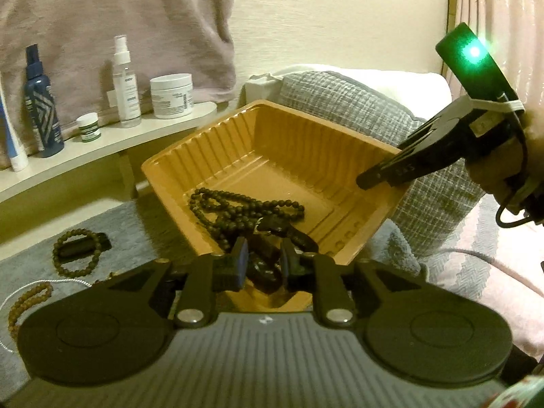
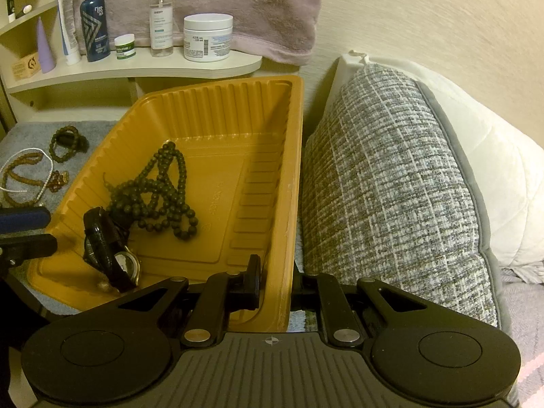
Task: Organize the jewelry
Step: 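Carry the small piece into the orange tray and open the left gripper, then move the left gripper back over the jewelry pile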
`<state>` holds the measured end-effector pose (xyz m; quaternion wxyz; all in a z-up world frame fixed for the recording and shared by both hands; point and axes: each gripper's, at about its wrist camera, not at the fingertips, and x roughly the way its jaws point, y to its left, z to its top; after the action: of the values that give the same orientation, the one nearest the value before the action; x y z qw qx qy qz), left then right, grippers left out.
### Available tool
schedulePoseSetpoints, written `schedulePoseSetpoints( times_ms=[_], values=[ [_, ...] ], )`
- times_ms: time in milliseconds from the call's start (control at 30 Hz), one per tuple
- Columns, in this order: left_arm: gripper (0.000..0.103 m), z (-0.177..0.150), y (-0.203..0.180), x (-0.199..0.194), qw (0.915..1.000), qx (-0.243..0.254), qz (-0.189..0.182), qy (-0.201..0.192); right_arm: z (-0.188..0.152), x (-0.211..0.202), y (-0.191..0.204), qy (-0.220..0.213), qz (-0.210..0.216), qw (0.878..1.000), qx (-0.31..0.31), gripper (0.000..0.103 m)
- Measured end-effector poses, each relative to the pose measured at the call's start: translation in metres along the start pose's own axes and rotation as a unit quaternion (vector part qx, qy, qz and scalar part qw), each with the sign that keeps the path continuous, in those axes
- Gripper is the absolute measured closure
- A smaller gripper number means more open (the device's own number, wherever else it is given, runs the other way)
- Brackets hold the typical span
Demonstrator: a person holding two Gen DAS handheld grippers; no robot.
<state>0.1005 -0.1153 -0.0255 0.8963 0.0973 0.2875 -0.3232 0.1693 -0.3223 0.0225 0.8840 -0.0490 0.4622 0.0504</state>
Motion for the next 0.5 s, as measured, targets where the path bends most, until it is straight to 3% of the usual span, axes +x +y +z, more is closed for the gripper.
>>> schedulePoseSetpoints(
  times_ms=[267,500],
  values=[
    [0.086,-0.016,0.026,-0.015,0.9981,-0.027,0.056,-0.003,0.0,0.0,0.0,0.0,0.0,1.0,0.001,0.09],
    [0.086,-0.038,0.058,-0.004,0.9911,-0.043,0.122,0.031,0.0,0.0,0.0,0.0,-0.001,1.0,0.0,0.09]
  ],
)
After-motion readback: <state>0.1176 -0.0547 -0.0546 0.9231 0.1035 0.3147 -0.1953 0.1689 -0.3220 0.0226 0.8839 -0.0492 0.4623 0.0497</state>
